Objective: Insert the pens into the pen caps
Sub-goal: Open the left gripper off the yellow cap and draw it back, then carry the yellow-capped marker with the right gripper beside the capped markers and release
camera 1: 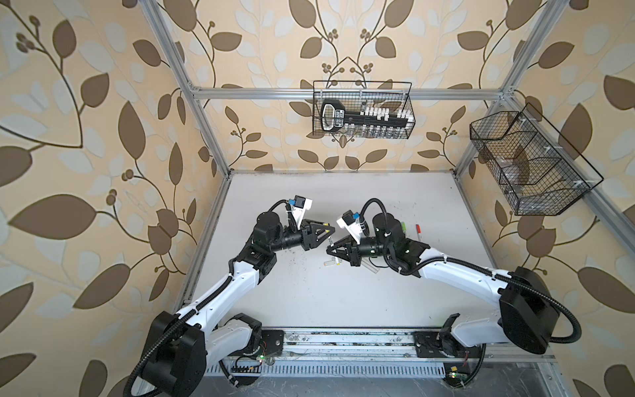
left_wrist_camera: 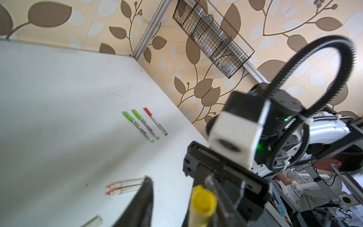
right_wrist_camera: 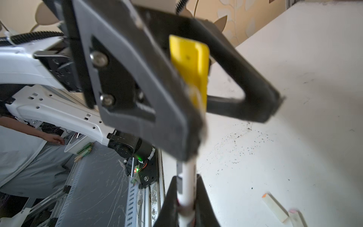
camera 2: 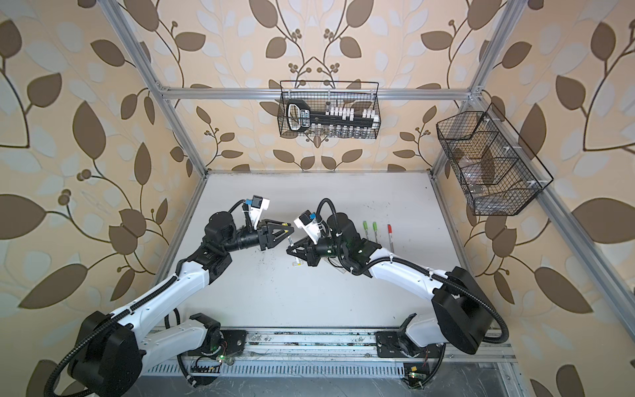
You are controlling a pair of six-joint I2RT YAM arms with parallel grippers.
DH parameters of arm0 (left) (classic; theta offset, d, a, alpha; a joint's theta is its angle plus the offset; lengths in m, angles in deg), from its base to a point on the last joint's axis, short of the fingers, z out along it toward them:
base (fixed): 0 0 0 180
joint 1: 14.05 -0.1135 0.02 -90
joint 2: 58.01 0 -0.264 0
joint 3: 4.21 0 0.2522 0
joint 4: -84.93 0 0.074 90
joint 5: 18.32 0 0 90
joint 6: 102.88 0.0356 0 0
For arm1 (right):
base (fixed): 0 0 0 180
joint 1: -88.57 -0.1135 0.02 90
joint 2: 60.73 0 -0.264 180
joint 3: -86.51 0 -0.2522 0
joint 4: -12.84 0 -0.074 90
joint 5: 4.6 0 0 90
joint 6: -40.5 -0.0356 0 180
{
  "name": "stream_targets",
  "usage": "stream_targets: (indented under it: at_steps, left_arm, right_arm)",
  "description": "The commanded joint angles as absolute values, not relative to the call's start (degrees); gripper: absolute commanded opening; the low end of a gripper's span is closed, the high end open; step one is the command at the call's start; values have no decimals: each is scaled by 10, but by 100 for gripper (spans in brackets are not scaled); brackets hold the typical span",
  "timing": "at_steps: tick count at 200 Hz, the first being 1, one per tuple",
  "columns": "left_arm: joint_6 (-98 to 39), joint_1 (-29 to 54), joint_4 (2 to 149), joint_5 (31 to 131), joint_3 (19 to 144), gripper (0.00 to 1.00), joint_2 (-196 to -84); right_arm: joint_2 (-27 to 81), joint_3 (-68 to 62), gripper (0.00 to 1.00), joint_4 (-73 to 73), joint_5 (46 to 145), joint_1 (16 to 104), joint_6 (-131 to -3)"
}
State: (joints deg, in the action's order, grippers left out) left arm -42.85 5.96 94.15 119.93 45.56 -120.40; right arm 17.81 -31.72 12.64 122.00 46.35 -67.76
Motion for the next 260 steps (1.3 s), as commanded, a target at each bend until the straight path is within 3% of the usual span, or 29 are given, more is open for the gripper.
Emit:
stream_targets:
  at_steps: [1,48,90,131,192,260]
  left_arm:
    - [-438,43,945,1214,467,99,-1176]
    - [-405,35,855,1160,488,99,-1119]
    - [-373,35,747,1114,494,99,-1075]
    - [-380,35,747,1118,494,99,-1082]
    - [-392,35,781,1132,489,99,-1111]
    - [-394,35,786,1134,488,99,-1115]
  right_arm:
    - [155,-349,0,86,1222,494,-669]
    - [171,-350,0,-98,1078,614,-661]
    - [282,-268,0,-191,951,681,-619]
    - [409,-166,1,-256,837,695,-594]
    - [465,-140,5,-289,731,718,-605]
    - [470,-166,9,-285,727,745,-597]
